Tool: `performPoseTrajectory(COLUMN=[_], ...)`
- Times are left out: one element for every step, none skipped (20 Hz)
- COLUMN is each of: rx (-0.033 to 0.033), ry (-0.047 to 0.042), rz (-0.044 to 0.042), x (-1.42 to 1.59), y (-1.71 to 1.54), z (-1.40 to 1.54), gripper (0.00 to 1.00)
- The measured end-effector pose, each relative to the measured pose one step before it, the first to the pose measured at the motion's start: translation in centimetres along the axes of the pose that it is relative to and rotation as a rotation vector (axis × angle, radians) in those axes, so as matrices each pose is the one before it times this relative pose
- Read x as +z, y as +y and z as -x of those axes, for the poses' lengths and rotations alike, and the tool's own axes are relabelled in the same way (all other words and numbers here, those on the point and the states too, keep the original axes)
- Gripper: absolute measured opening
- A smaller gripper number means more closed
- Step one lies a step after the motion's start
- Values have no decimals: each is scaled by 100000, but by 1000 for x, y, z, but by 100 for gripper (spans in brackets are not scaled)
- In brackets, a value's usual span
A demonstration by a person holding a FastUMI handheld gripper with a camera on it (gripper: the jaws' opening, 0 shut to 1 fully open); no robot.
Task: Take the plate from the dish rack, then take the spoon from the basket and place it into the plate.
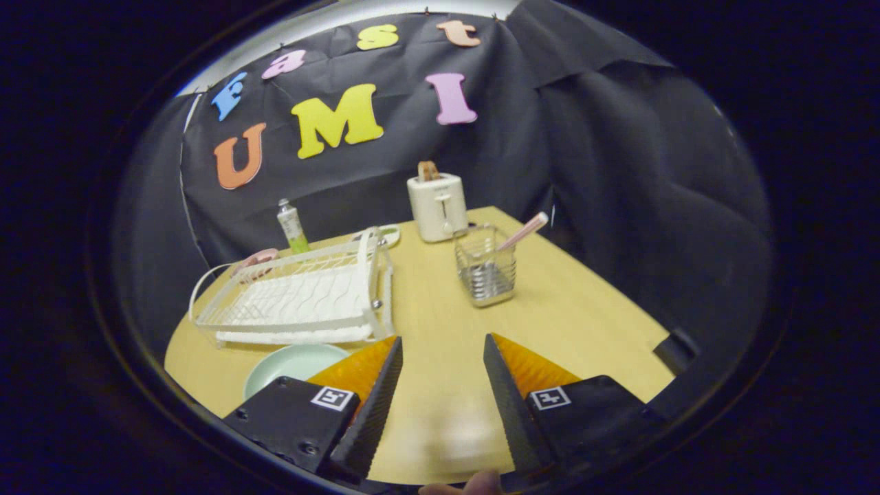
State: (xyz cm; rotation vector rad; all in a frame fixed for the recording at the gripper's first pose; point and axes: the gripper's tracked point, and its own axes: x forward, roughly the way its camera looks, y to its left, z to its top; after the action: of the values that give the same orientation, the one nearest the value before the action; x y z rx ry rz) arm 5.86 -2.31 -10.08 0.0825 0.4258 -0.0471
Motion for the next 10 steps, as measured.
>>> performPoseTrajectory(rx=[-4700,-4709,-3169,-468,1753,3898,2939,2457,1354,920], ry=[-7342,-7622,-5236,-3607,-1699,-510,122,72,-143,-314], rz=[2243,1527,1087,-481,-3189,-4168,-3752,-2182,-980,-617], x=[1528,1798,936,495,282,-17,-177,-141,-213,13], y=[-1708,-1516,-1181,-585,-249,214,-22,-143,-285,-323], z=[277,-314,-400,-247,-753,-685,-1025,-1200,-1290,-1368], gripper=[79,80,80,87,94,100,100,100,100,100])
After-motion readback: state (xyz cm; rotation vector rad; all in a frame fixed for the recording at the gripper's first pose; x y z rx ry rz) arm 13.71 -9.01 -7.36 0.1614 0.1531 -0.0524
